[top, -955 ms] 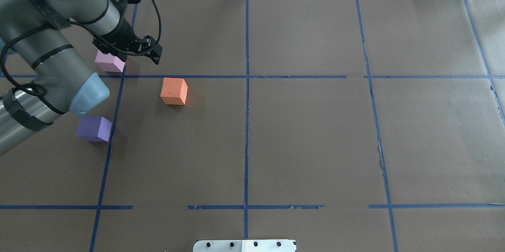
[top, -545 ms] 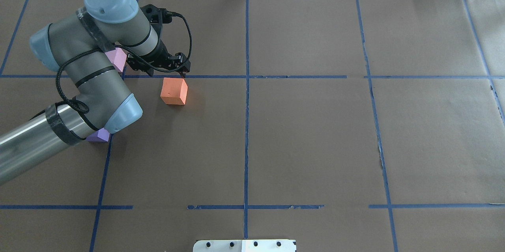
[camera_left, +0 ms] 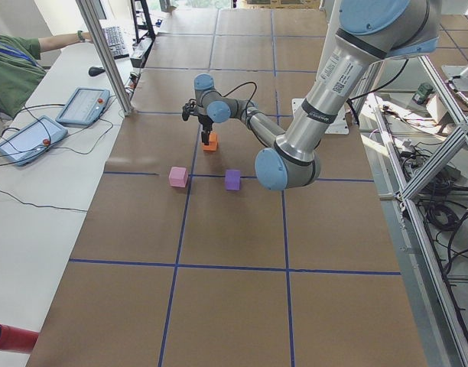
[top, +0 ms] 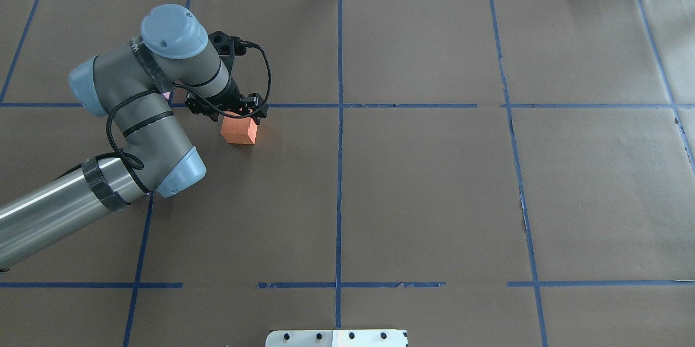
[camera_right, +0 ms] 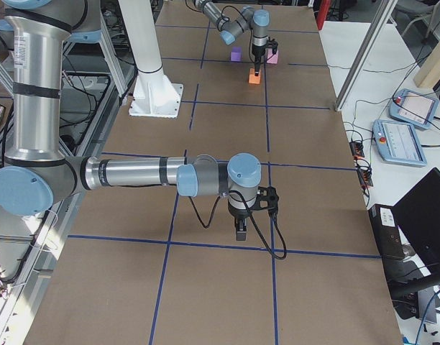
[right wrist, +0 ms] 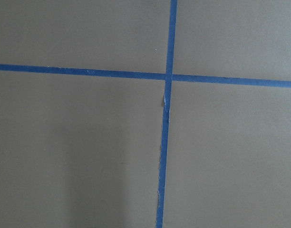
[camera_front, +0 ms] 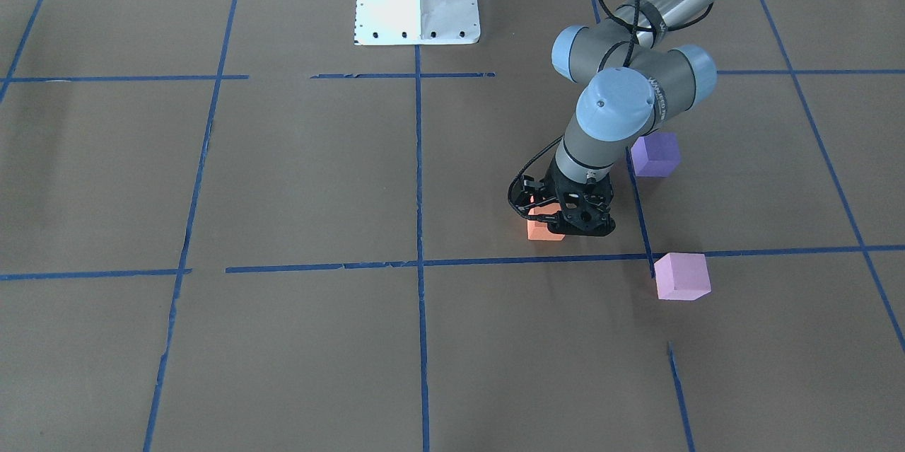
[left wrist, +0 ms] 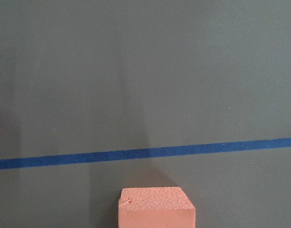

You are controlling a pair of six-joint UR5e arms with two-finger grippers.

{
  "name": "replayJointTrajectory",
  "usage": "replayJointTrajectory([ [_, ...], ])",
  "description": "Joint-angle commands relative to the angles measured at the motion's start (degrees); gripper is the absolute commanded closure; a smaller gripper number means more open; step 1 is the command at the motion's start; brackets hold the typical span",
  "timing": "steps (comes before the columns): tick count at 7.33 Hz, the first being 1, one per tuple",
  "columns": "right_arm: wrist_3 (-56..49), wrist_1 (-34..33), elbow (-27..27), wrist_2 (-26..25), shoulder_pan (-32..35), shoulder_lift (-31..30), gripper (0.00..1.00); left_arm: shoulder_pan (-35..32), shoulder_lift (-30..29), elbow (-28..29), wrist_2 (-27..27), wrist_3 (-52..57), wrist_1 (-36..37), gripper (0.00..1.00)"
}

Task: Arrange blocks in a line
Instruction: 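Close the left gripper on the orange cube and lift it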

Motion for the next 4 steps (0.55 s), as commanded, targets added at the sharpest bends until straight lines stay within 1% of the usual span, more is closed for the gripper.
replayJointTrajectory([
  [1, 0.0, 0.0, 0.0, 0.0, 0.0, 0.0, 0.00, 1.3, 0.1, 1.4, 0.0, -0.1, -0.1, 0.00],
  [2, 0.0, 0.0, 0.0, 0.0, 0.0, 0.0, 0.00, 1.3, 0.1, 1.9, 0.0, -0.1, -0.3, 0.03],
  [3, 0.0, 0.0, 0.0, 0.0, 0.0, 0.0, 0.00, 1.2, 0.1, 2.0, 0.0, -0.1, -1.9, 0.36],
  [4, 0.0, 0.0, 0.0, 0.0, 0.0, 0.0, 0.00, 1.1, 0.0, 1.9, -0.2, -0.1, -2.0, 0.86],
])
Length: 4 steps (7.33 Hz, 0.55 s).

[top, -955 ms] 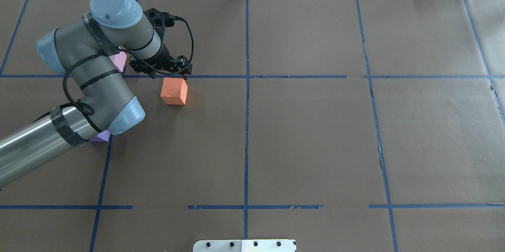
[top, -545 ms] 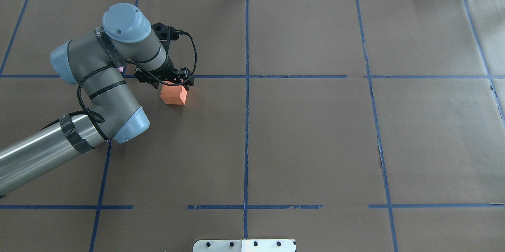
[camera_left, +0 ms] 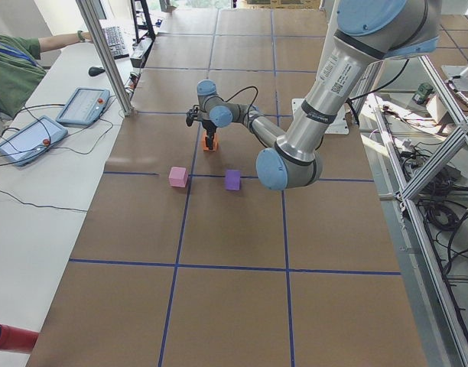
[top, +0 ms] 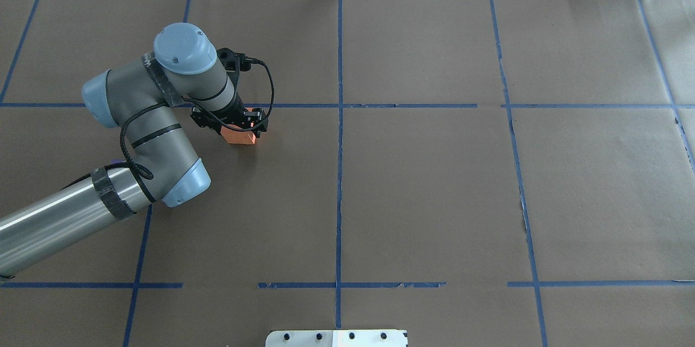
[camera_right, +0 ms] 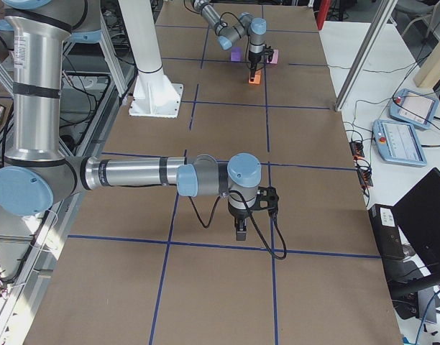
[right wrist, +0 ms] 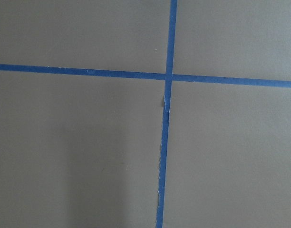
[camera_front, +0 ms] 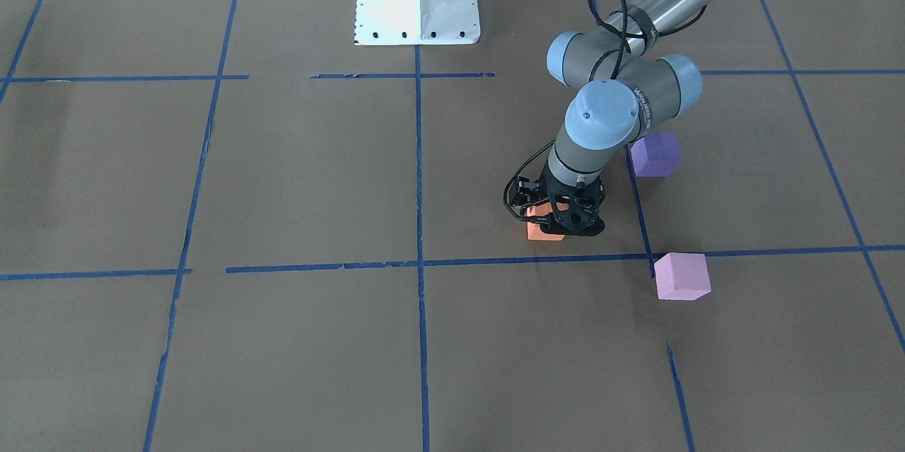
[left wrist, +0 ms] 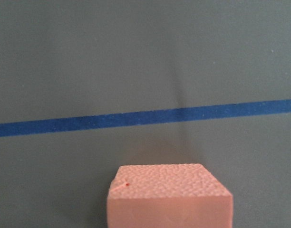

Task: Arrange blocks in a line
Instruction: 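Close the left gripper on the orange cube and lift it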

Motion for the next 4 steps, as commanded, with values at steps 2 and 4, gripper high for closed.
replayJointTrajectory([
  [2, 0.0, 0.0, 0.1, 0.0, 0.0, 0.0, 0.00, -1.0, 0.5, -0.4, -0.6, 0.6, -0.5, 0.92],
  [4, 0.0, 0.0, 0.0, 0.0, 0.0, 0.0, 0.00, -5.9, 6.5, -5.2, -3.7, 3.6, 0.2, 0.90],
])
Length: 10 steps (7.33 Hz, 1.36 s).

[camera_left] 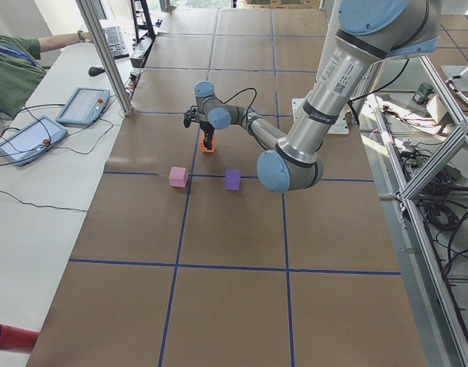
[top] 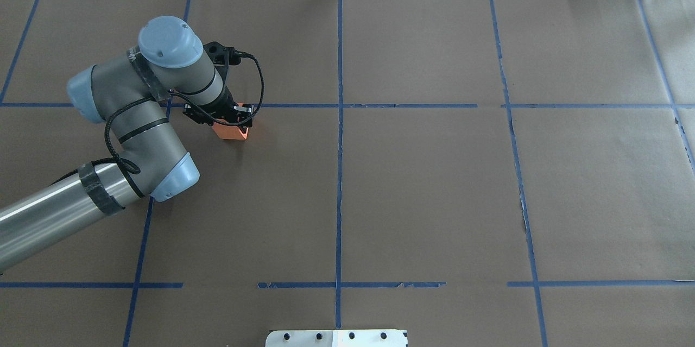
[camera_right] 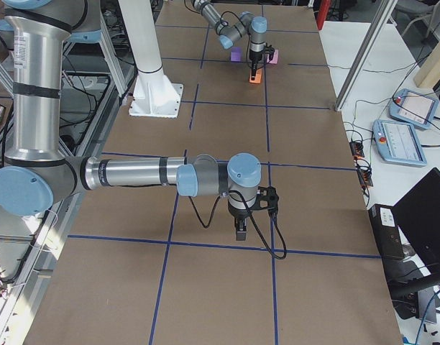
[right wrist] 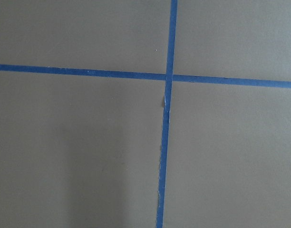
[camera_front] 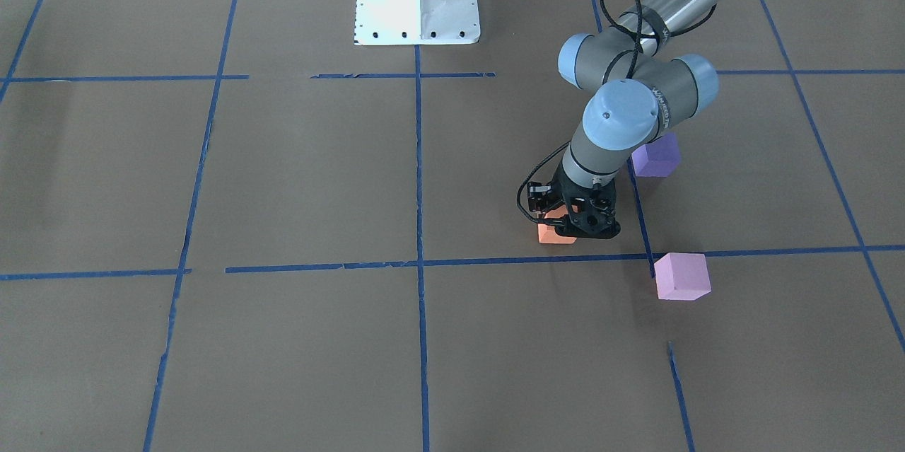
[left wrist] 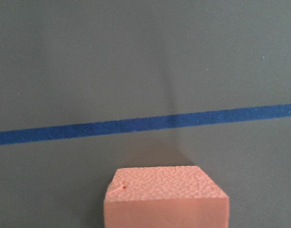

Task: Arrange blocks in a line
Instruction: 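Carry the orange cube with the left gripper between the pink and purple cubes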

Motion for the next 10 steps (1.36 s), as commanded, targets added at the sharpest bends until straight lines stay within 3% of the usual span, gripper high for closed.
replayJointTrajectory([
  [1, 0.0, 0.0, -0.1, 0.0, 0.0, 0.0, 0.00, -5.8, 9.3, -4.7, -5.5, 7.2, 0.4, 0.90],
  [3, 0.0, 0.0, 0.0, 0.0, 0.0, 0.0, 0.00, -8.4, 15.4, -4.7, -5.7, 14.6, -0.1, 0.86],
  [4, 0.0, 0.0, -0.1, 0.0, 0.0, 0.0, 0.00, -9.0, 15.6, -4.6, -5.8, 15.3, -0.2, 0.86],
  [6, 0.0, 0.0, 0.0, 0.0, 0.0, 0.0, 0.00, -8.5, 14.9, -4.6, -5.7, 14.4, -0.2, 0.38],
  [8, 0.0, 0.0, 0.0, 0.0, 0.0, 0.0, 0.00, -8.4, 13.5, -4.5, -5.9, 12.8, -0.2, 0.38],
  [9, 0.0, 0.0, -0.1, 0.0, 0.0, 0.0, 0.00, -8.5, 13.3, -4.4, -5.9, 12.6, -0.3, 0.00],
  [10, 0.0, 0.0, 0.0, 0.0, 0.0, 0.0, 0.00, -8.5, 13.6, -4.4, -5.9, 12.5, -0.2, 0.00],
])
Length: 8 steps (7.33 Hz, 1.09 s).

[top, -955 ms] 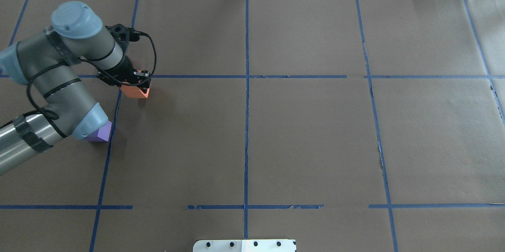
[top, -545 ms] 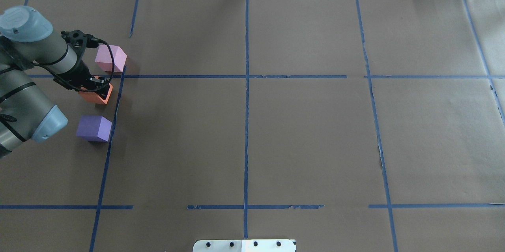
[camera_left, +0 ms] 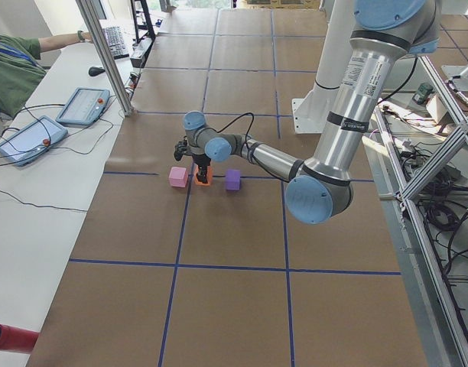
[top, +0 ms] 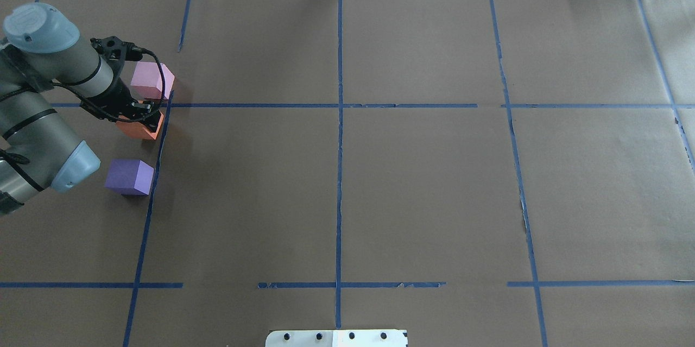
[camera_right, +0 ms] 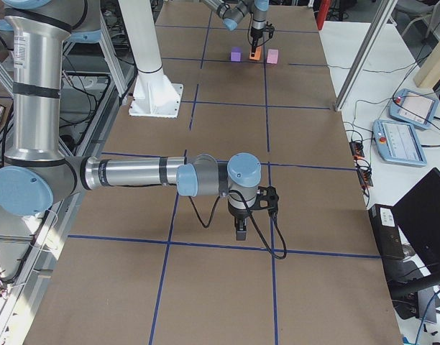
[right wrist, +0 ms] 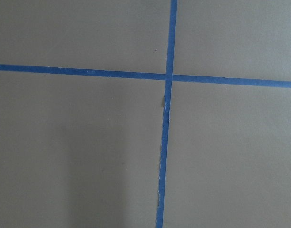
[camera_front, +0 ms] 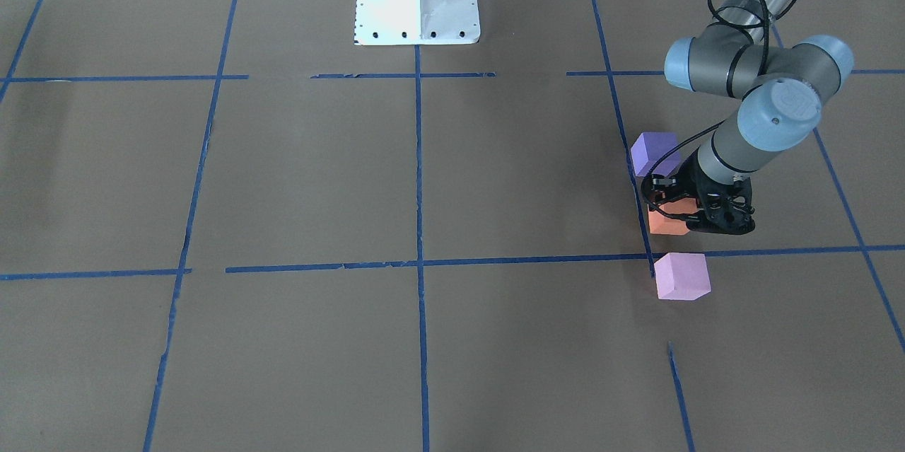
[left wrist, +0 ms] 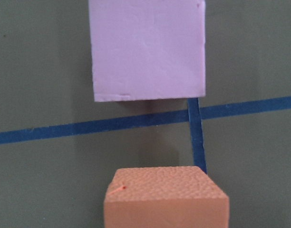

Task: Arrange blocks in a line
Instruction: 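Open the left gripper and raise it away from the cubes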

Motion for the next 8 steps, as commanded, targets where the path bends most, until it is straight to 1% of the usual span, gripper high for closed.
replayJointTrajectory([
  [1, 0.0, 0.0, 0.0, 0.0, 0.0, 0.0, 0.00, -0.4, 0.3, -0.1, 0.0, -0.3, 0.0, 0.00],
  [2, 0.0, 0.0, 0.0, 0.0, 0.0, 0.0, 0.00, -1.3, 0.3, -0.3, 0.0, -0.2, 0.5, 0.00],
  [3, 0.0, 0.0, 0.0, 0.0, 0.0, 0.0, 0.00, -4.0, 0.2, -1.7, -1.1, 0.3, 1.0, 0.00],
  [4, 0.0, 0.0, 0.0, 0.0, 0.0, 0.0, 0.00, -7.3, 0.3, -4.5, -4.5, 0.5, 3.6, 0.00],
  [5, 0.0, 0.0, 0.0, 0.0, 0.0, 0.0, 0.00, -9.0, 0.5, -7.2, -4.7, 1.0, 6.3, 0.00],
  [6, 0.0, 0.0, 0.0, 0.0, 0.0, 0.0, 0.00, -12.9, 4.6, -9.6, -4.7, 6.8, 6.3, 0.00],
  [7, 0.0, 0.0, 0.0, 0.0, 0.0, 0.0, 0.00, -17.0, 7.7, -9.2, -4.8, 18.2, 6.5, 0.00],
  [8, 0.0, 0.0, 0.0, 0.0, 0.0, 0.0, 0.00, -21.8, 10.5, -8.0, -4.7, 31.8, 8.9, 0.00],
])
